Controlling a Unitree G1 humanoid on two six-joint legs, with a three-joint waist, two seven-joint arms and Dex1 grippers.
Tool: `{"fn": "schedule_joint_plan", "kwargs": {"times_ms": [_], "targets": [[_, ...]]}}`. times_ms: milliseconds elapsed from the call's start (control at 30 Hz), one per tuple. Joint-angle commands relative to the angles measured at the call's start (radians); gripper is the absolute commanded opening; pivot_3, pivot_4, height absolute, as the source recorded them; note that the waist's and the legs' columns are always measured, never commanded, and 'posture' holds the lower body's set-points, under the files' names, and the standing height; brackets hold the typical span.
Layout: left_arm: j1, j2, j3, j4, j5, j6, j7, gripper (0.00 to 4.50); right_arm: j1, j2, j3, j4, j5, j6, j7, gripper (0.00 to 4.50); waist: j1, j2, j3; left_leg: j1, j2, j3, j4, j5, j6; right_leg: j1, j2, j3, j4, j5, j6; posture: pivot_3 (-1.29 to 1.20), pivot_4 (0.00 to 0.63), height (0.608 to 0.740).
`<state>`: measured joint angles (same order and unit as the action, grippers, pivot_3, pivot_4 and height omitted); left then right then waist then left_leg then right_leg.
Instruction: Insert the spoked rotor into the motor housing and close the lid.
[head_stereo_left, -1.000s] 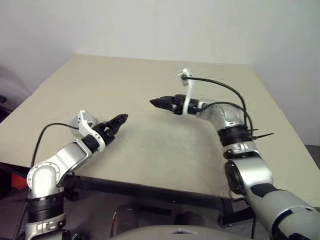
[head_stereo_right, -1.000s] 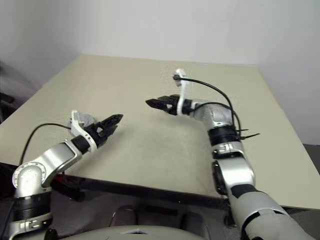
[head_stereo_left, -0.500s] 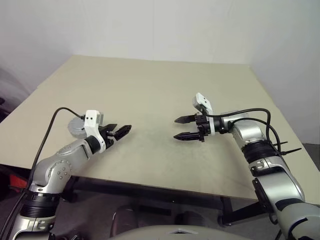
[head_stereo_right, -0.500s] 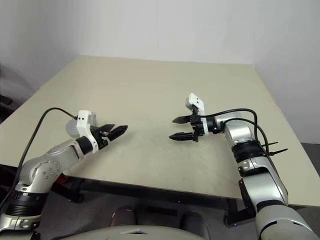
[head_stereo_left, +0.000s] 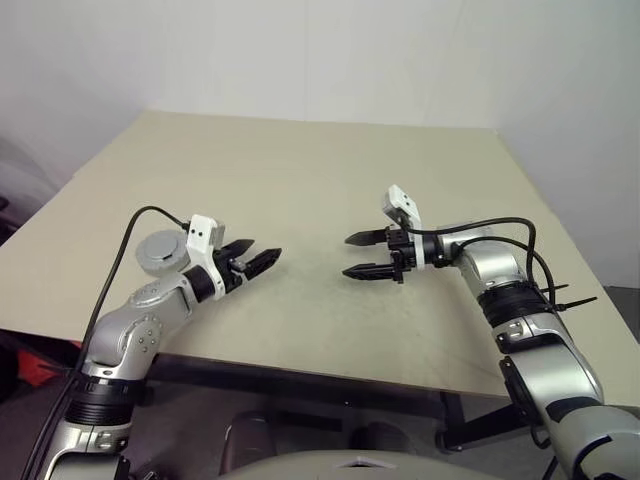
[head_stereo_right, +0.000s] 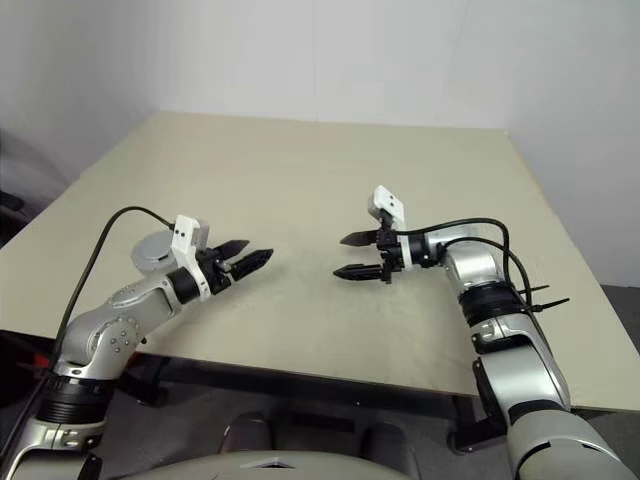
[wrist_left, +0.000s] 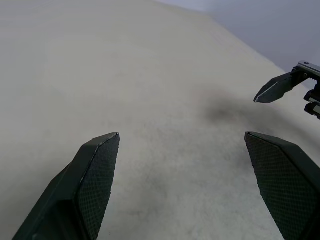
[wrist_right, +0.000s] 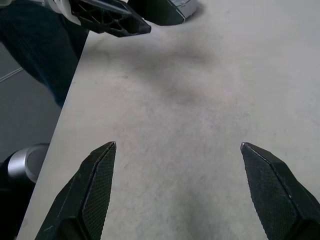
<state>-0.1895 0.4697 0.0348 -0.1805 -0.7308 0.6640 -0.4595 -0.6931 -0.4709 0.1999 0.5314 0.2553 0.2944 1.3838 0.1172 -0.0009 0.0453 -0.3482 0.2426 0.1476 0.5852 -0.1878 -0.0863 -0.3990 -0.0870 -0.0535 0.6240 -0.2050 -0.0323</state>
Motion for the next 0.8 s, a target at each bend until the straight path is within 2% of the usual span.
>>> {"fn": "schedule_joint_plan", "kwargs": {"times_ms": [33, 300, 533, 800], "targets": [[-0.008, 0.002, 0.023, -0.008, 0.019, -0.002, -0.023, 4.27, -0.018, 0.010, -0.027, -0.022, 0.010, -0.015, -0.010, 4.50, 0.000, 0.000, 0.000, 0.000, 0.000, 0.000, 0.000, 0.000, 0.000, 0.000, 0.000, 0.000, 0.000, 0.000, 0.000, 0.00, 0.000, 0.740], [0.012, 0.007, 0.049, -0.029, 0.021, 0.015, -0.029, 4.27, -0.020, 0.021, -0.028, -0.006, -0.004, -0.044, -0.040, 4.50, -0.009, 0.000, 0.000, 0.000, 0.000, 0.000, 0.000, 0.000, 0.001, 0.000, 0.000, 0.000, 0.000, 0.000, 0.000, 0.00, 0.000, 0.740], [0.035, -0.021, 0.070, -0.040, 0.022, 0.024, -0.004, 4.27, -0.031, 0.054, -0.060, 0.060, -0.029, -0.163, -0.132, 4.50, -0.022, 0.000, 0.000, -0.001, 0.000, 0.000, 0.001, -0.001, 0.001, 0.000, 0.000, 0.000, 0.000, 0.000, 0.000, 0.00, 0.000, 0.740], [0.051, -0.034, 0.081, -0.071, 0.023, 0.045, 0.001, 4.27, -0.032, 0.055, -0.063, 0.040, -0.011, -0.105, -0.084, 4.50, -0.022, 0.000, 0.000, -0.001, 0.000, 0.000, 0.001, -0.002, 0.003, 0.000, 0.000, 0.000, 0.000, 0.000, 0.000, 0.00, 0.000, 0.740]]}}
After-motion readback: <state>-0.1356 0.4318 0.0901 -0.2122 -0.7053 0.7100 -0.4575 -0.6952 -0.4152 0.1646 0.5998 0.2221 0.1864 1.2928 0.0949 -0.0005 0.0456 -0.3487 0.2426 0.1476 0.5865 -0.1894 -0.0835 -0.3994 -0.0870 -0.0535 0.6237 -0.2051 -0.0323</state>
